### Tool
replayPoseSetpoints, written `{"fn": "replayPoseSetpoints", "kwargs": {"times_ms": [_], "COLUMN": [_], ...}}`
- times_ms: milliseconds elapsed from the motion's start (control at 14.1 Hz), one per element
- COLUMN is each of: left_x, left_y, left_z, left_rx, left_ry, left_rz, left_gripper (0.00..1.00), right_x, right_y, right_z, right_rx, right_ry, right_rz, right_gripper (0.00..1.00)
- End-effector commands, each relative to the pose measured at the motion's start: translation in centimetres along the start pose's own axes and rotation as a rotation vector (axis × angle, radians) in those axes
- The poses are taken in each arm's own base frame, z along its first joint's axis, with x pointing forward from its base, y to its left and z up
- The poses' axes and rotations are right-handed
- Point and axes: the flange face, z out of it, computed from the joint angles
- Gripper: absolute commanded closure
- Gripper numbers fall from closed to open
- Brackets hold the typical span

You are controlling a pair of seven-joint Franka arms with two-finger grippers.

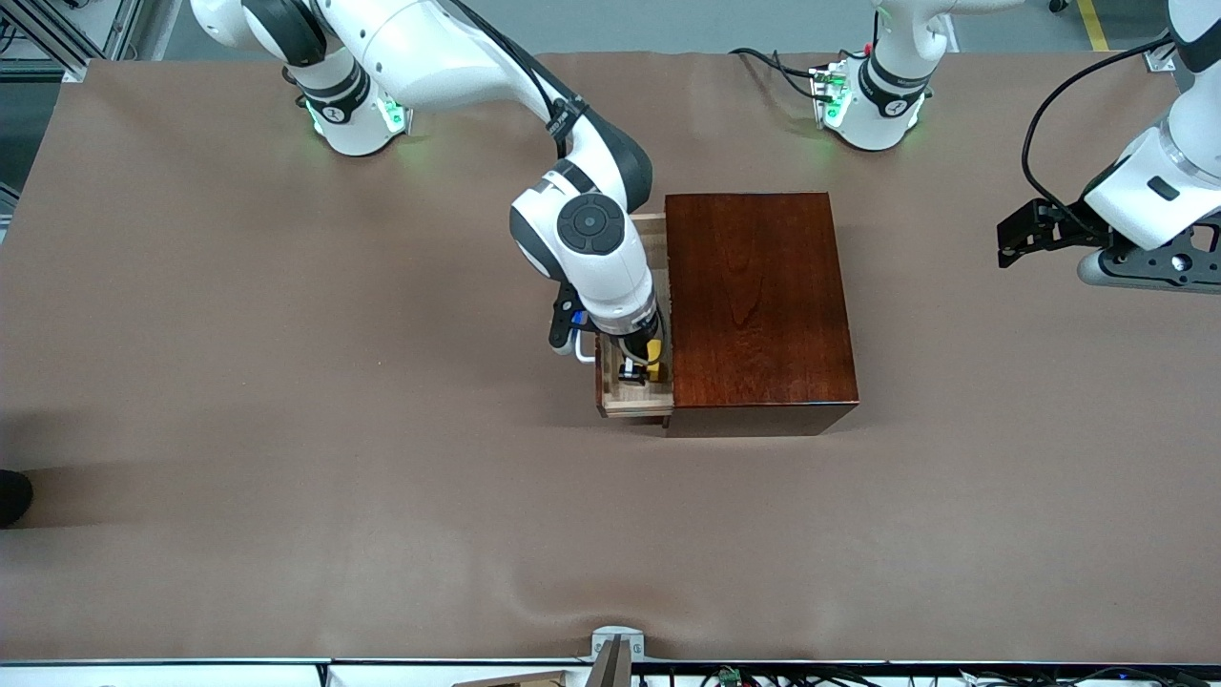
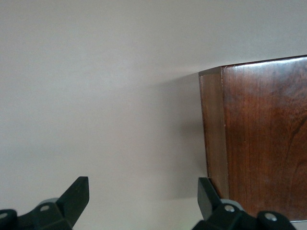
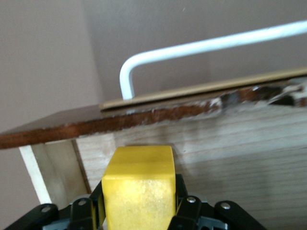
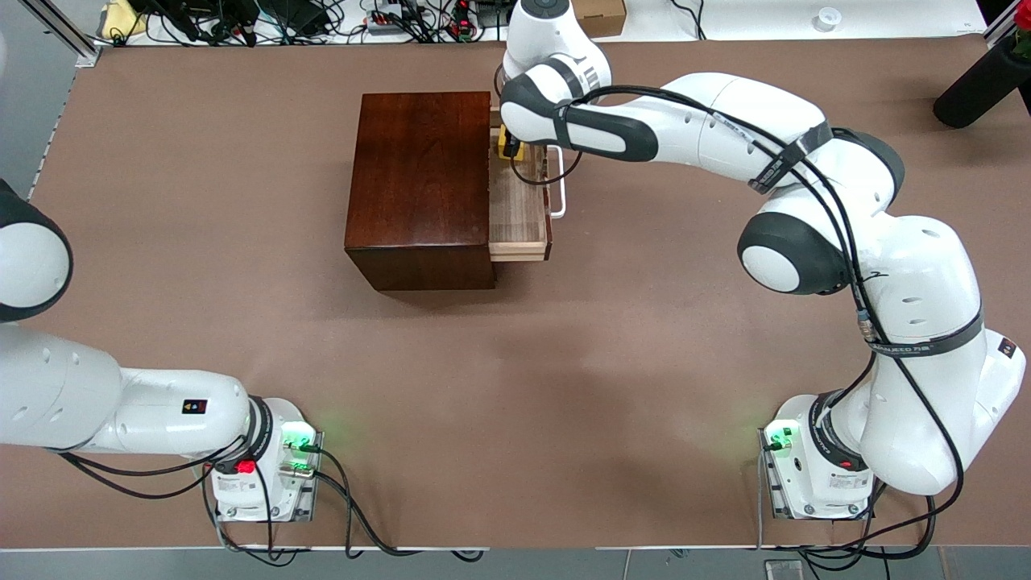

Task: Open drawer, take yellow block, close drawer
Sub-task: 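Lower the right gripper into the drawer and grasp the yellow cube, then lift the cube out with the right gripper while the left gripper reaches the drawer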

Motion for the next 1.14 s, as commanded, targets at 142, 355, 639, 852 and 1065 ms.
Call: {"fn": "replayPoseSetpoints", "kwargs": {"times_ms": [142, 355, 639, 852, 1065], "left_x": [0.0, 0.1, 0.8, 2.2, 2.8], "left_y": [0.6, 1.5, 3.6, 7.2, 12.4], "left_z": [-0.1, -1.9, -1.7, -1.1, 0.3], "left_rx": [0.005, 0.002, -0.047, -0.080, -0.075], "left_ry": [0.003, 0.034, 0.028, 0.012, -0.017], "left_rz": [0.019, 0.004, -0.177, -0.276, -0.393], "left_gripper": [0.00, 0.00, 0.00, 0.00, 0.00], "right_x": [0.2, 1.1, 6.1, 12.9, 21.2], "right_y": [0.0, -0.4, -2.8, -5.3, -6.9], "right_z": [-4.9, -10.0, -17.0, -21.6, -23.8], "right_rx": [-0.019, -0.029, -0.110, -0.200, -0.263], "right_ry": [0.013, -0.004, -0.004, 0.028, 0.015], "right_rz": [0.014, 0.002, -0.183, -0.454, -0.703], "right_gripper": [0.84, 0.84, 0.87, 0.88, 0.88]}}
